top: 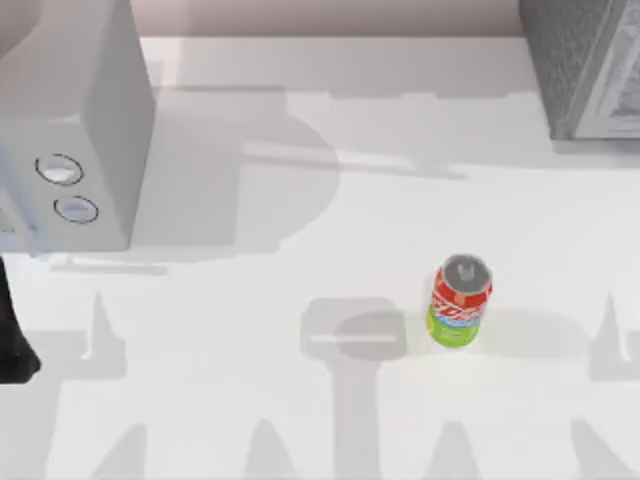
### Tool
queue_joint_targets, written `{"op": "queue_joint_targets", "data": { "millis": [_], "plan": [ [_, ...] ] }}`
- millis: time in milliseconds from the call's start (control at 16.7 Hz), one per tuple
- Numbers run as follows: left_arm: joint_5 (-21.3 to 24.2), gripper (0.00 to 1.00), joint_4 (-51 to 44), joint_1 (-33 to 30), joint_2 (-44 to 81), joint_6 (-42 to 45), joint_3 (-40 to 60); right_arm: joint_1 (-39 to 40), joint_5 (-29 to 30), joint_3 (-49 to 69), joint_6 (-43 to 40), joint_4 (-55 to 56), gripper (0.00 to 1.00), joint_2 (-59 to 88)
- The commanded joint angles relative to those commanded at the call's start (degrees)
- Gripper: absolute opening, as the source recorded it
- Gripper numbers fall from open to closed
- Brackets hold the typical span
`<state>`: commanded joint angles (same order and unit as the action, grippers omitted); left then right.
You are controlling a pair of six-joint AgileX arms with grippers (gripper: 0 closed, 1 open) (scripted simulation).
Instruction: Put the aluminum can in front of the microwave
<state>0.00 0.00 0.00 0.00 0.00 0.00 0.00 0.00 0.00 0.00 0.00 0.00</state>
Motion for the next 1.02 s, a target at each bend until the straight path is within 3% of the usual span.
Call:
{"op": "queue_joint_targets", "data": {
  "millis": [300, 540, 1020],
  "plan": [
    [-0.1, 1.0, -2.3, -1.5, 3.2, 0.6, 1.9, 0.0, 0.0, 0.0, 0.0, 0.0, 1.0, 0.0],
    [-0.6, 1.0, -10.5, -6.6, 15.3, 2.2, 9.9, 0.0, 0.0, 0.0, 0.0, 0.0, 1.0, 0.0],
    [-1.3, 1.0, -34.2, -22.6, 53.6, 3.7, 43.7, 0.0, 0.0, 0.0, 0.0, 0.0, 1.0, 0.0]
  ]
}}
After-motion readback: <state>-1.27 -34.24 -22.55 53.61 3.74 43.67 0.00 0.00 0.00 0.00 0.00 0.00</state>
